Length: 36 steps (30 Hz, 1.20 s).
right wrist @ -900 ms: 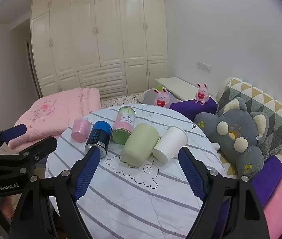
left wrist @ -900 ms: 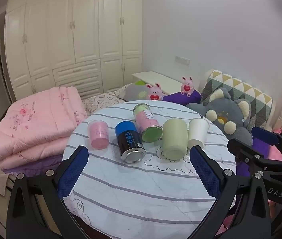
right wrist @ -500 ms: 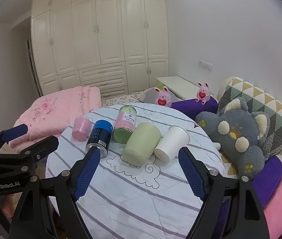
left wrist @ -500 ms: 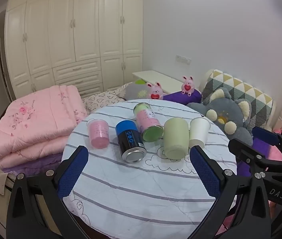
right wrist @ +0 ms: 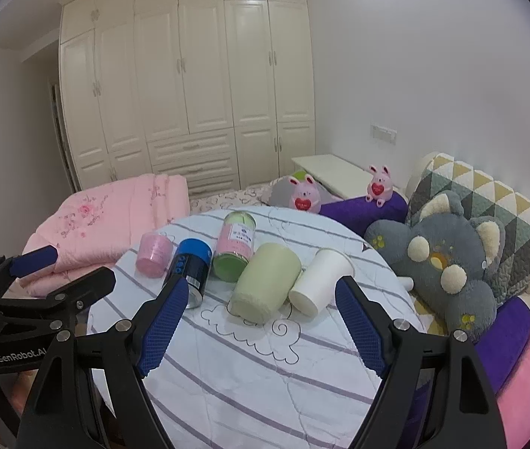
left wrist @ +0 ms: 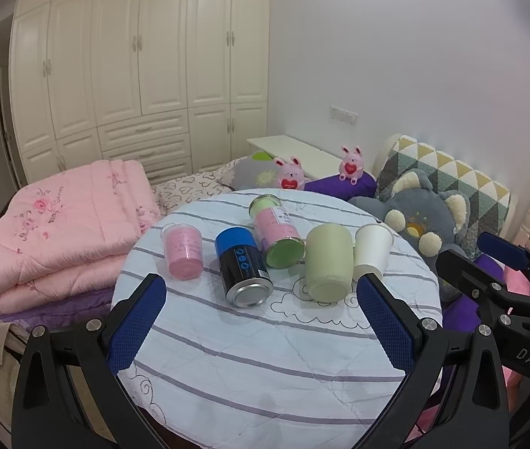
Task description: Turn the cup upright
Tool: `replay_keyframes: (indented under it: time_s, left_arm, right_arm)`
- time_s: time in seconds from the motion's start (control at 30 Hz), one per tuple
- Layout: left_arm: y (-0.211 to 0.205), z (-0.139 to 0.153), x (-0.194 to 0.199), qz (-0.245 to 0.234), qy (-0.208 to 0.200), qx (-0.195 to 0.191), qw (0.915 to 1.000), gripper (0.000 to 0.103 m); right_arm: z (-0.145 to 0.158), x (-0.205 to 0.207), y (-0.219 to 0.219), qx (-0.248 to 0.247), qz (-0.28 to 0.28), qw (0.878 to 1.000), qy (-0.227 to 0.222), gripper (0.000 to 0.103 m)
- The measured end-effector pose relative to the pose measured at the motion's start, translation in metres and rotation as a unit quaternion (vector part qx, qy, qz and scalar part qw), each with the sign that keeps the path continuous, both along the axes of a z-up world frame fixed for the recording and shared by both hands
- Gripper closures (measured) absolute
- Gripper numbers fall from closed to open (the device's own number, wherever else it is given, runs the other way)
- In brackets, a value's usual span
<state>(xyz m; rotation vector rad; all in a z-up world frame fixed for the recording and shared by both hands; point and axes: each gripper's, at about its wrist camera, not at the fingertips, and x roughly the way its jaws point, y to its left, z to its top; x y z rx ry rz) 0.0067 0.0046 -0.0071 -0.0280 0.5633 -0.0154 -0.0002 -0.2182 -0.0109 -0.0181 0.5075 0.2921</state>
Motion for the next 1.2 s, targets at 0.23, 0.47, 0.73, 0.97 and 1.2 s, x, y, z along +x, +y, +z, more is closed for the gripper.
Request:
replay_keyframes:
  time_s: [0.23, 0.47, 0.73, 0.97, 1.2]
  left_arm:
    - [0.001, 0.002, -0.002, -0.004, -0.004, -0.008, 0.9999, 0.000]
    - [0.001, 0.001, -0.004, -0.014, -0.003, -0.015, 0.9998, 0.000]
    - [0.001, -0.001, -0.002, -0.020, 0.000, -0.023, 0.9995, 0.000]
    - [0.004, -0.003, 0.008, -0.018, 0.007, -0.026, 0.9995, 0.000]
    - [0.011, -0.006, 0.023, -0.012, 0.023, -0.033, 0.9991, 0.000]
  right_arm:
    - [0.002, -0.005, 0.003, 0.000, 0.000, 1.000, -0.018, 0.021]
    - [0.002, -0.006, -0.001, 0.001, -0.004, 1.000, -0.016, 0.021]
    - [0.000, -0.003, -0.005, 0.001, -0.013, 1.000, -0.011, 0.021]
    - [-0.003, 0.008, -0.004, 0.001, -0.012, 1.000, -0.002, 0.021]
    - [-0.008, 0.019, 0.001, 0.001, -0.007, 1.000, 0.006, 0.021]
